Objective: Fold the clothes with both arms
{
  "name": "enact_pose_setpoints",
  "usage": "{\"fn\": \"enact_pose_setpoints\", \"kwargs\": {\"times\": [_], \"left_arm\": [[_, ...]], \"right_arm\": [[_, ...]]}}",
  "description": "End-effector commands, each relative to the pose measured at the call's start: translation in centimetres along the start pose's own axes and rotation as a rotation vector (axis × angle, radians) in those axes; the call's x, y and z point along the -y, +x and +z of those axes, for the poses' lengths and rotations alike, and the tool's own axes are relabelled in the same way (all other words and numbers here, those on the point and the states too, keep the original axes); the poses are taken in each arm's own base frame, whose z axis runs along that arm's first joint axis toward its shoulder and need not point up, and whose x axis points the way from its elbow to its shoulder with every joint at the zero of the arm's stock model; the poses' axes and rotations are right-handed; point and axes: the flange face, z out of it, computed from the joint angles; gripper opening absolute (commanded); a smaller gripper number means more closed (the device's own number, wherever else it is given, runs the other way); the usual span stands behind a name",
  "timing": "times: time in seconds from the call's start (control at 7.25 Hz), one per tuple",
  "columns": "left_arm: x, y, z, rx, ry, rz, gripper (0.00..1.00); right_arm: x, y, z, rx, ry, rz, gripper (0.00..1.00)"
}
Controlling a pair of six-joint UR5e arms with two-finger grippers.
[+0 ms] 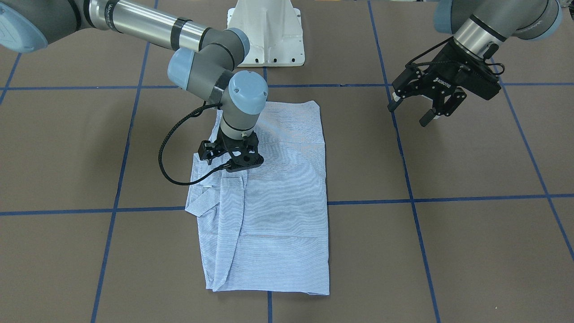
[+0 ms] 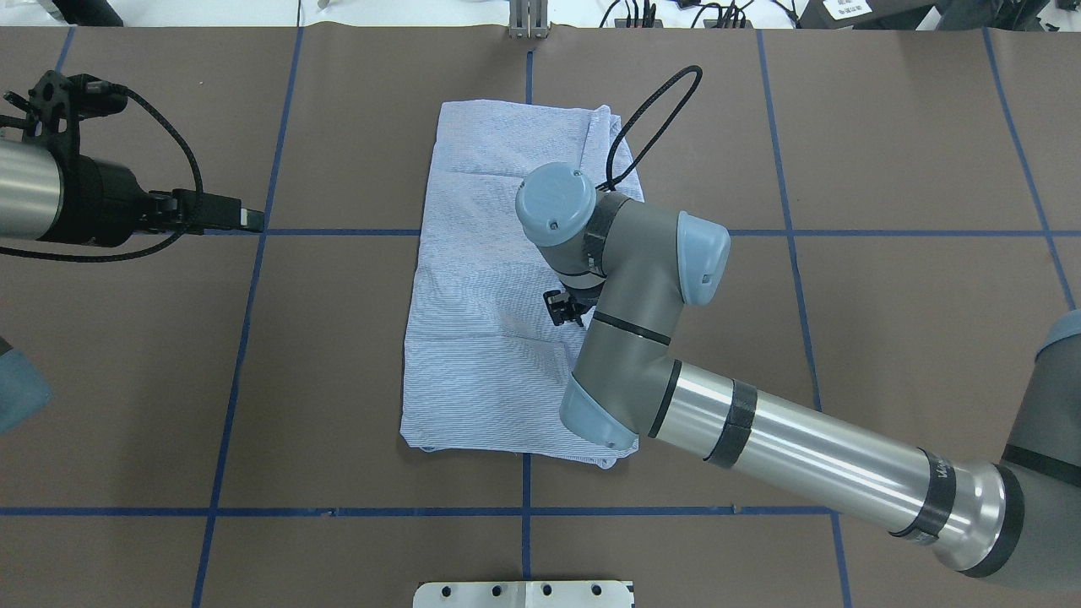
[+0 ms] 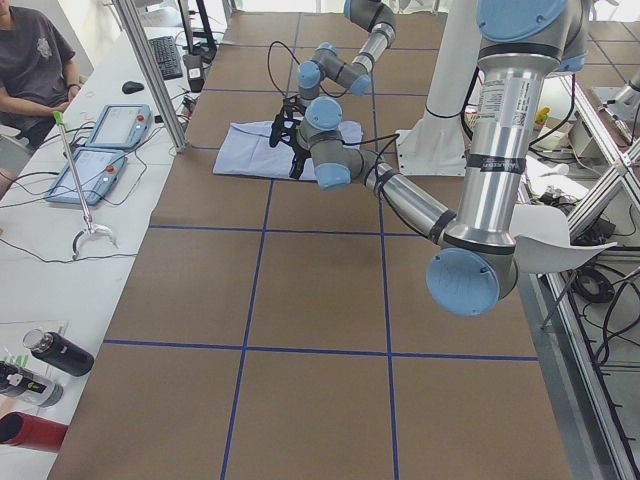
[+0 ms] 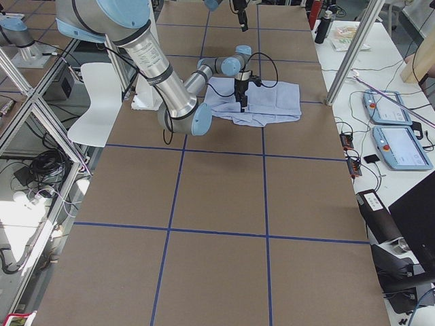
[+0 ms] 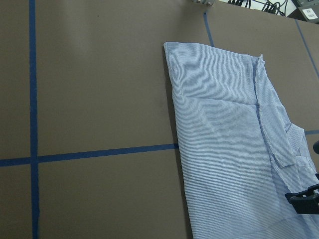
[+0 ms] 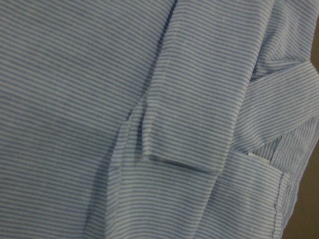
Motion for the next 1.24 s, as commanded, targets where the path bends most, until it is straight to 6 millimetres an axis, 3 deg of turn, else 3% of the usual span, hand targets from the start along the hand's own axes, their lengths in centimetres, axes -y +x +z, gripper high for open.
{"fn": "enact_pose_setpoints", "kwargs": {"times": [0.0, 0.14, 0.28, 0.55, 0.83, 1.1], "left_arm": [[0.0, 0.0, 0.0, -0.002, -0.005, 0.000, 0.99], [0.0, 0.1, 0.0, -0.004, -0.004, 0.001, 0.99], [0.0, 0.1, 0.0, -0.004, -0.004, 0.001, 0.99], [0.0, 0.3, -0.3, -0.007, 0.001, 0.002, 0.99], [0.0, 0.3, -0.3, -0.007, 0.001, 0.002, 0.99], [0.0, 0.6, -0.6, -0.013, 0.002, 0.005, 0.99]], "right_arm": [[-0.9, 5.2, 1.4, -0.039, -0.033, -0.037, 1.00], [-1.9, 8.6, -0.4, -0.060, -0.043, -0.050, 1.00], [-3.4, 9.9, -2.4, -0.080, -0.058, -0.045, 1.00], [-5.8, 12.4, -1.2, -0.096, -0.064, -0.022, 1.00], [-5.3, 12.6, -2.1, -0.090, -0.049, -0.007, 1.00], [-5.7, 11.4, -3.9, -0.030, 0.011, 0.304, 1.00]]}}
